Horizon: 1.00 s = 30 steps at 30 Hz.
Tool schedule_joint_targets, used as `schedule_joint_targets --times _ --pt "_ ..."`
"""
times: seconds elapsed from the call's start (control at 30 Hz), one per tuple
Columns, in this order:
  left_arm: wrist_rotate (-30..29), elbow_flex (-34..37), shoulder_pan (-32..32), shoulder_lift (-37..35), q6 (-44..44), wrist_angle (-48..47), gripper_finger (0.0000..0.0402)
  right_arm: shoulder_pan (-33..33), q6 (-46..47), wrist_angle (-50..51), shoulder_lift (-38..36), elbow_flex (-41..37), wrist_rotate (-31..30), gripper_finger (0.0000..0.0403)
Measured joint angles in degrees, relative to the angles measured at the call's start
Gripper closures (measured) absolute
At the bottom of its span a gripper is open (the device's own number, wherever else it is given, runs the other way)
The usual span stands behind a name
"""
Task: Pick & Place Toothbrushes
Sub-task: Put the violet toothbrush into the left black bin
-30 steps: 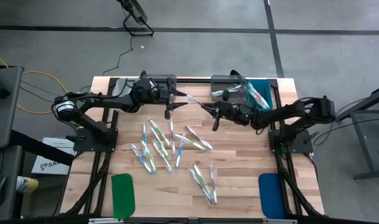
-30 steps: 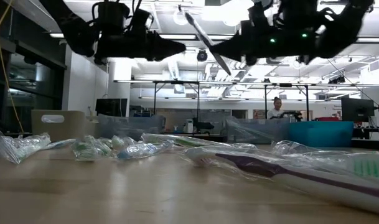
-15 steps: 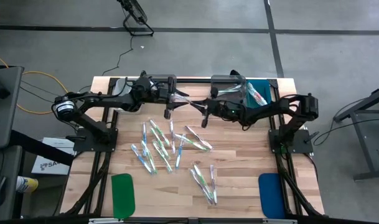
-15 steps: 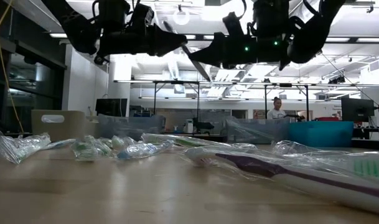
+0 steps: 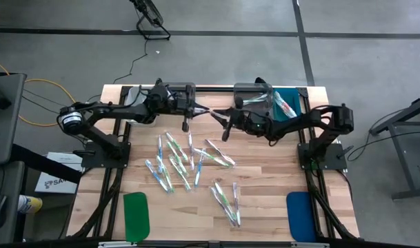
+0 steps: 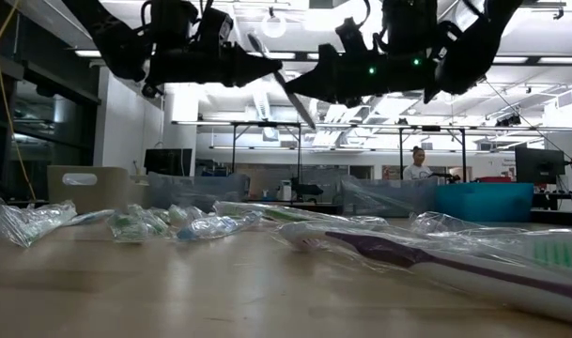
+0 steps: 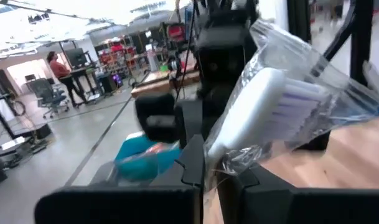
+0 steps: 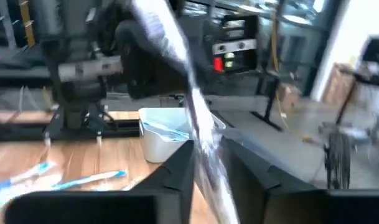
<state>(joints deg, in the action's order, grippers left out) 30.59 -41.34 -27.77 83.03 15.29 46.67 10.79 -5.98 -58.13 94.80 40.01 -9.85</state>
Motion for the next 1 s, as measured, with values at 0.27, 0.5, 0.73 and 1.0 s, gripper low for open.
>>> schedule_joint_targets --times 0.27,0.5,0.73,1.0 --pt "-10.08 0.0 -4.53 -8.34 13.67 -18.52 0.0391 -2.9 6.27 17.7 -7.74 0.0 -10.17 0.0216" --pt "-30.08 0.0 -4.74 -13.46 26.25 -33.12 0.0391 -5.41 7.45 22.73 -10.58 0.04 -10.17 0.0187" --pt "-45.49 0.02 -4.79 -13.45 34.34 -38.18 0.0391 -5.55 7.91 24.56 -10.56 0.02 -10.16 0.0186" --pt "-52.18 0.02 -4.85 -13.02 37.01 -41.26 0.0391 -5.55 7.93 24.63 -10.56 0.02 -10.16 0.0186"
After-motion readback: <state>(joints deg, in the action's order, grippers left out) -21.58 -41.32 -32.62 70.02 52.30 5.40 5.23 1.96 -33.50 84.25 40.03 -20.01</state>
